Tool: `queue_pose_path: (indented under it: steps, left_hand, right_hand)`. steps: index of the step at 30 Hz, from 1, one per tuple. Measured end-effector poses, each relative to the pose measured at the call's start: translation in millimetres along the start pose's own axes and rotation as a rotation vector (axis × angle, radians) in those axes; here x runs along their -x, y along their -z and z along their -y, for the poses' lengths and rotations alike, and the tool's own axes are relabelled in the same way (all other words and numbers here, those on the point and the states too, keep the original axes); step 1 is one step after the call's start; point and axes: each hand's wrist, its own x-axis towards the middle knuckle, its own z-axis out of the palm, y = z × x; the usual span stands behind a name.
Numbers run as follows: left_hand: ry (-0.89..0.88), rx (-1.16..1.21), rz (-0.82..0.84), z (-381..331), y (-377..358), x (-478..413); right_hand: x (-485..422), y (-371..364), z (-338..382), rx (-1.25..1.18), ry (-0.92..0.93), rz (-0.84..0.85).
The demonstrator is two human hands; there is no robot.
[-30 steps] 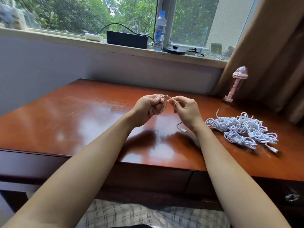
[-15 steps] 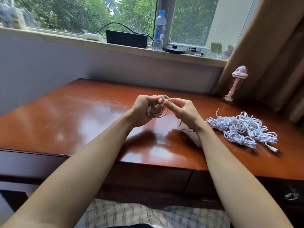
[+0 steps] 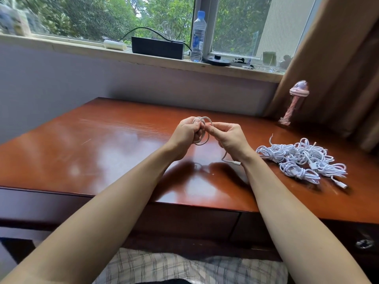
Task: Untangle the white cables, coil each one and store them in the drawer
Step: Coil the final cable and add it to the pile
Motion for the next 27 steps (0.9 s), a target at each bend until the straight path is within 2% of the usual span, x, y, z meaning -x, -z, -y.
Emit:
queue_pose_path:
  steps: [4,8,13,19,23,27]
  left_hand:
    - [-0.072,-0.056,-0.038,-1,-5,2]
    - [-0.026,-0.035,-0.079,2,-1,-2]
    - [-0.034,-0.133,-0.095,10,3,-8]
    - [-0.229,-0.322,-0.068,15,1,-4]
    - [-0.186,-0.18,0.04,13,-1,-2]
    - [-0.116,-0.019,0.142,7,-1,3]
  right_hand:
    - [-2,1,-1,-0.025,-0.011,-0.041]
    - [-1,0,-2,0.015,-0.004,-0.074]
    - [-2,-4,-2,-0.014,-0.006,-0.089]
    - [-2,-10,-3,-0.109,0.014,-0.111]
    - [-8,-9,-9,-0.132,0.024,-0.221]
    - [-14,-7,-17,-0.142,0.001,-0.247]
